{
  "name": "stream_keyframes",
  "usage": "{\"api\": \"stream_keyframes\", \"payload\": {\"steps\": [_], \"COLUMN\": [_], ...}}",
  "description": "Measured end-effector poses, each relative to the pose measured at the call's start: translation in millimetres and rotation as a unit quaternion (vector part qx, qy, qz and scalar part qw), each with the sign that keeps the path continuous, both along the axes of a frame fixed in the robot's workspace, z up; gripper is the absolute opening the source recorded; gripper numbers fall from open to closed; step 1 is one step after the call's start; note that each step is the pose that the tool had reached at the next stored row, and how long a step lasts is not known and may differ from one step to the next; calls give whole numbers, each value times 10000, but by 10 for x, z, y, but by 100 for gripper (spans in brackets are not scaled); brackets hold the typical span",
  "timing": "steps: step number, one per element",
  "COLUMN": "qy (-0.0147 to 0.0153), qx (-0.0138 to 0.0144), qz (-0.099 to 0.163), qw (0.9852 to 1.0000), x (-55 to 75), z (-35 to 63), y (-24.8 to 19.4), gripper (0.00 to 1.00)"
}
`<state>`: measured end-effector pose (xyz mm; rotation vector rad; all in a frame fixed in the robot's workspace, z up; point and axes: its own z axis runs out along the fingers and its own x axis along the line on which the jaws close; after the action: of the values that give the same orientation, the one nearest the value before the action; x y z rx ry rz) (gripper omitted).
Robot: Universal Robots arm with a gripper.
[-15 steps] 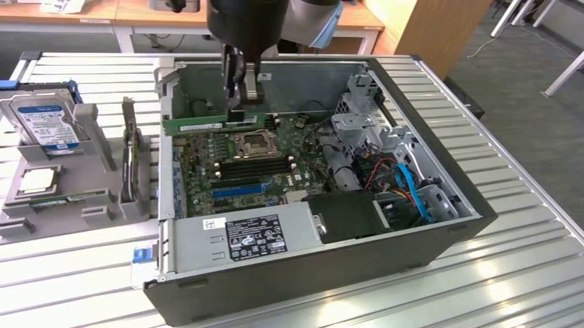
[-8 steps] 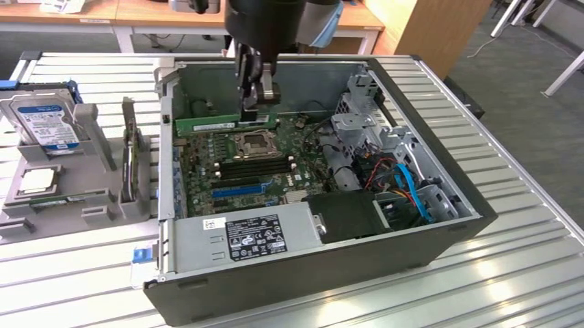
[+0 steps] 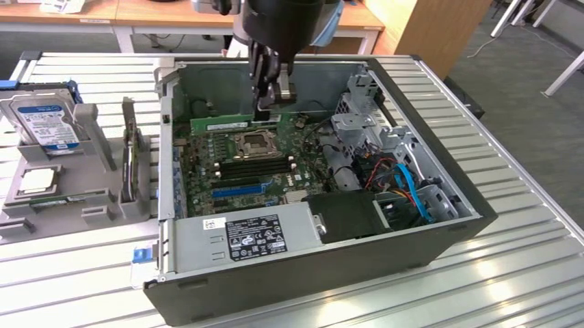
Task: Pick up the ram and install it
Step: 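Pick up the ram and move it above insertion slot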
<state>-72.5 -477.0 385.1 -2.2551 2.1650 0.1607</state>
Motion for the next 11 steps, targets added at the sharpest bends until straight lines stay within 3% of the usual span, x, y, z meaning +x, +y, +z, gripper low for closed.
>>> {"api": "stream_keyframes", "payload": {"steps": [11], "qy": [8], "qx": [0], "qz": [10], "qw": [10000], "x": [245], "z": [0], "y": [-9], "gripper": [12]}}
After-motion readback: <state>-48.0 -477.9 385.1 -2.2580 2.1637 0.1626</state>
